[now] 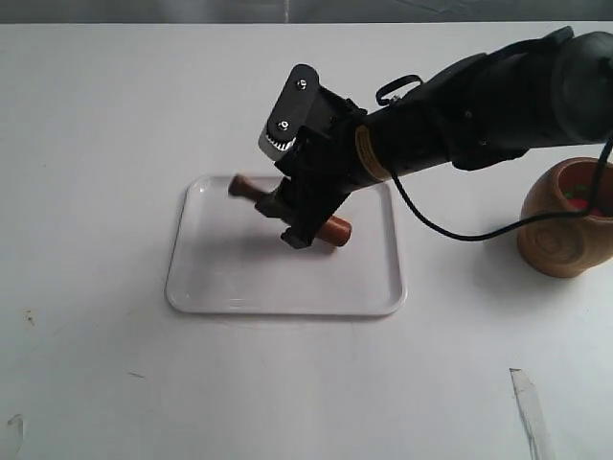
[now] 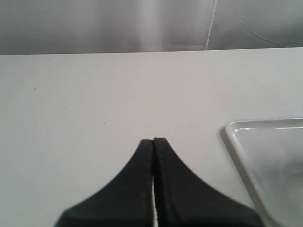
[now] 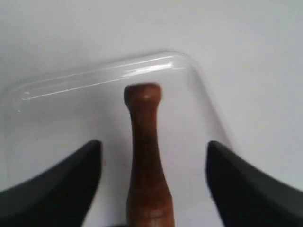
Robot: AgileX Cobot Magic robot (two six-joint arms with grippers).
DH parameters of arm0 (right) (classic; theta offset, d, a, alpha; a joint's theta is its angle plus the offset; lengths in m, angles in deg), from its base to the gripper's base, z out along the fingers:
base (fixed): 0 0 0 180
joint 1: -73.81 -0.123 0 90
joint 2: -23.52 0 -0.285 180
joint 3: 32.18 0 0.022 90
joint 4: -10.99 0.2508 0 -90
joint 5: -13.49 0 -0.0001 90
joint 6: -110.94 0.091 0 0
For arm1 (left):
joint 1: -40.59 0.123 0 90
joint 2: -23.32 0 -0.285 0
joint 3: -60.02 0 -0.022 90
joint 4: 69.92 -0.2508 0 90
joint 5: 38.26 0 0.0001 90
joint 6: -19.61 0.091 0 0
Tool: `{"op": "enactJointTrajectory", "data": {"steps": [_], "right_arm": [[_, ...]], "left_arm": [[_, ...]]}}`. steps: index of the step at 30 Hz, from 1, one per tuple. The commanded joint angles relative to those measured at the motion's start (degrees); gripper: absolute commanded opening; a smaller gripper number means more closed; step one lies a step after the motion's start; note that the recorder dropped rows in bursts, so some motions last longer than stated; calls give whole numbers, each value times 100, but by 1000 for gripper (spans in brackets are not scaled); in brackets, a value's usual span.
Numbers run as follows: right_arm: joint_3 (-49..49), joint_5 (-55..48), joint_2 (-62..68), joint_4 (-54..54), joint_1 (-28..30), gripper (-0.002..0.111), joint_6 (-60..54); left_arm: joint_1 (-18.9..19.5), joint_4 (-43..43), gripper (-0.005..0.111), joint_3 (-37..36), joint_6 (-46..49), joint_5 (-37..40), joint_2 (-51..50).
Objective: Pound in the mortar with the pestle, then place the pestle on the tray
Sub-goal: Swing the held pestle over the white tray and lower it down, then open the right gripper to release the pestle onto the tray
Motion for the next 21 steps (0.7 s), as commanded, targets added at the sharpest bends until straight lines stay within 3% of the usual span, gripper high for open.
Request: {"op": "enactJointTrajectory", "data": {"steps": [1, 3, 5, 7, 9, 12, 13, 15, 18, 21], "right_arm": [[9, -152, -324, 13, -2, 90, 149], [9, -1004, -678, 13, -2, 74, 513], [9, -2225, -1214, 13, -2, 32, 528], [9, -3548, -1680, 13, -2, 1, 161], [9, -5240, -1975, 13, -2, 0, -1154], [42, -7046, -1986, 13, 191, 0, -4150], [42, -7654, -1976, 377, 270, 0, -5804], [42, -8236, -2015, 1447, 300, 0, -7282], [42, -7895, -2664, 3726, 613, 0, -7982], [-109, -5996, -4294, 6690, 1364, 0, -8815]], "left_arm": [[-44, 42, 0, -3, -47, -17, 7], [-44, 42, 0, -3, -47, -17, 7], [-44, 42, 0, -3, -47, -17, 7], [-44, 42, 0, -3, -47, -17, 7], [-44, 42, 0, -3, -47, -17, 7], [-44, 42, 0, -3, -47, -17, 7], [-44, 42, 0, -3, -47, -17, 7], [-44, 42, 0, -3, -47, -17, 7], [-44, 42, 0, -3, -47, -17, 7], [-44, 42, 0, -3, -47, -17, 7]]}}
